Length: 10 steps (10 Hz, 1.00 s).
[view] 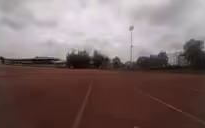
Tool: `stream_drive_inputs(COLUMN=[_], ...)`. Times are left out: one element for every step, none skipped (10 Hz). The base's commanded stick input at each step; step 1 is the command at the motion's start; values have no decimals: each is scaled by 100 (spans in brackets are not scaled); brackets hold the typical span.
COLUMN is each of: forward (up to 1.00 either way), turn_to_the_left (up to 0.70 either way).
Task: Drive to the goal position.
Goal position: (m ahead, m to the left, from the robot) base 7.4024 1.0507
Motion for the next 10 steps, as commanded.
stream_drive_inputs(forward=[70, 70, 70, 70, 70, 70, 70, 70, 70, 70], turn_to_the_left=[0, 0, 0, 0, 0, 0, 0, 0, 0, 0])
